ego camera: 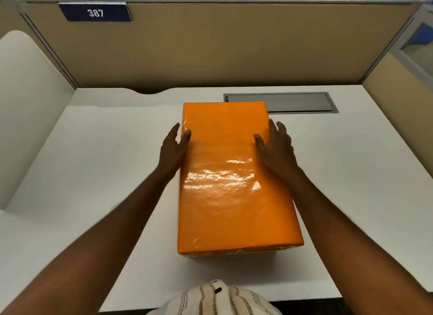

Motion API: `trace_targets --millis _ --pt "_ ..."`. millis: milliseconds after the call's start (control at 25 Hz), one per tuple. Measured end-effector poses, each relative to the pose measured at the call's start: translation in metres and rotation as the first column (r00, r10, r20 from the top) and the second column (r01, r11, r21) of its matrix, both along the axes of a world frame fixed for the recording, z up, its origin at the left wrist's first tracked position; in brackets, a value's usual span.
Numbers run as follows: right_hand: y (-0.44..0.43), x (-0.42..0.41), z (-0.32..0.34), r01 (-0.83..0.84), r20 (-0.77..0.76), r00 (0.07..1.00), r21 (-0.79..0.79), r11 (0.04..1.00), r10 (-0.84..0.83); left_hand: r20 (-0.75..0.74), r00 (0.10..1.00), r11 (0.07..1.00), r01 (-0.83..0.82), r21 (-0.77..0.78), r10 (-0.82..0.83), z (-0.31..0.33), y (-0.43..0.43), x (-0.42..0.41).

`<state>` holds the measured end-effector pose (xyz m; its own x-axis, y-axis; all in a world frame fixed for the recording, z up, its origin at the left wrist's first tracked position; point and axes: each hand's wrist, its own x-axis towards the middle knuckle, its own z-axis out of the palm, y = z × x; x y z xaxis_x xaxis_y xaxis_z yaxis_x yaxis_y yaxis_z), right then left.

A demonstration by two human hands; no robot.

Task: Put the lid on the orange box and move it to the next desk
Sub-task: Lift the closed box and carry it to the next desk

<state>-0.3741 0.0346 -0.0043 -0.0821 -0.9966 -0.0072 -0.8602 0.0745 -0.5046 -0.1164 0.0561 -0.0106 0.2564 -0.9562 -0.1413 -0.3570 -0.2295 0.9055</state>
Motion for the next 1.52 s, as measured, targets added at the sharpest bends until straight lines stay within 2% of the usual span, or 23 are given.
trace_targets --millis 240,480,600,960,1120,1200,1280,1400,1520 --pt "-0.065 0.018 -0.006 -0.079 -0.064 0.994 0.129 0.989 0.088 0.044 0.997 0.998 0.059 0.013 -0.059 -0.004 -0.042 -0.003" --pt "-0.064 0.022 -0.024 -0.043 -0.167 0.985 0.047 0.998 0.051 0.206 0.973 0.994 0.108 -0.011 -0.104 -0.018 -0.044 -0.008" --pt "-0.064 0.023 -0.028 -0.040 -0.178 0.983 0.026 0.999 0.044 0.201 0.973 0.992 0.124 -0.018 -0.118 -0.022 -0.045 -0.007" --pt "-0.069 0.021 -0.030 -0.064 -0.159 0.984 0.071 0.995 0.074 0.170 0.980 0.994 0.107 -0.012 -0.103 -0.028 -0.049 -0.007" --pt "-0.070 0.019 -0.023 -0.078 -0.147 0.983 0.195 0.978 0.107 0.215 0.976 0.999 -0.032 -0.037 0.039 -0.019 -0.041 -0.011" --pt "-0.071 0.018 -0.013 -0.075 -0.113 0.988 0.242 0.967 0.105 0.231 0.966 0.990 -0.097 -0.103 0.119 -0.011 -0.032 -0.015" --pt "-0.065 0.015 -0.001 -0.042 -0.077 0.995 0.178 0.983 0.057 0.219 0.964 0.981 -0.118 -0.155 0.150 0.000 -0.020 -0.019" --pt "-0.037 0.005 0.007 0.027 0.053 0.998 0.009 1.000 -0.028 0.194 0.968 0.983 -0.138 -0.123 0.160 0.008 0.011 -0.015" --pt "0.014 -0.017 -0.004 0.098 0.253 0.962 0.025 0.995 -0.101 0.167 0.967 0.981 -0.187 -0.047 0.193 0.001 0.056 -0.005"
